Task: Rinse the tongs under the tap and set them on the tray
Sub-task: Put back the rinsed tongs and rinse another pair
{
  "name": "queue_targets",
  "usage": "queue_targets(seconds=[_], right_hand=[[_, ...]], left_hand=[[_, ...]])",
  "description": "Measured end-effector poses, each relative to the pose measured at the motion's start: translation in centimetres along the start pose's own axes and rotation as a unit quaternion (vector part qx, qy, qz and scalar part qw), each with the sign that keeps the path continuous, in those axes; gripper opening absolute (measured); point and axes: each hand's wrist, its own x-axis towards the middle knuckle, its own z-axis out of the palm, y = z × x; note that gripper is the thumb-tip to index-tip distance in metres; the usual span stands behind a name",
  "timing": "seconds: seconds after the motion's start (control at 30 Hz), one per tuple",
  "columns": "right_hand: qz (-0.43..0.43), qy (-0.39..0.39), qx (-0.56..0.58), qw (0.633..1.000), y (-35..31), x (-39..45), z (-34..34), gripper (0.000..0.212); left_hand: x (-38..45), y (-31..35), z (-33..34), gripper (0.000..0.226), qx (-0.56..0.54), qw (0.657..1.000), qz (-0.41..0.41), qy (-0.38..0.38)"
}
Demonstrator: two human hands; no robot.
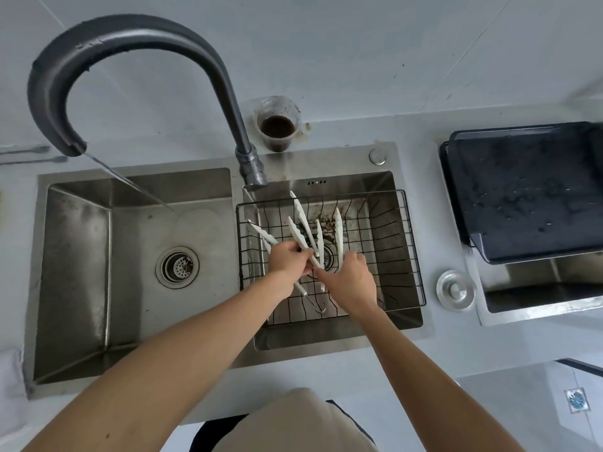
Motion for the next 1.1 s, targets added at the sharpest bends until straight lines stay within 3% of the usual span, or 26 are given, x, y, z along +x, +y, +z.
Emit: queue_targets(seconds=[0.47,0.8,0.9,0.93,1.0,1.1], right_hand=[[-0.047,-0.051,0.026,0.997,0.2,0.9,1.1,0.046],[-0.041,-0.057,-0.018,0.997,-0.1,0.8,1.2,0.059],[-0.024,-0.047,-0.057,0.997,-0.6,0.8,0.6,0.066],[-0.020,-0.042,-0.085,0.995,-0.9,0.7,0.3,0.068],[-0.025,-0.015,-0.131,0.991,-1.9,0.4,-0.4,0.066],[-0.069,0.031,-0.115,0.991,-4.6,0.0,-1.4,0.061]], left_hand=[[0.8,0.1,-0.5,0.026,0.040,0.999,-0.001,-0.022],[-1.0,1.1,-2.7,0.017,0.030,0.998,-0.004,-0.061],[-2.6,2.9,-4.1,0.012,0.060,0.994,0.064,-0.057],[-3.3,3.9,-4.7,0.020,0.089,0.989,0.105,-0.058],[-5.0,6.2,-6.2,0.039,0.155,0.967,0.193,-0.060],[-8.3,10.6,-9.0,0.045,0.223,0.919,0.325,-0.029]])
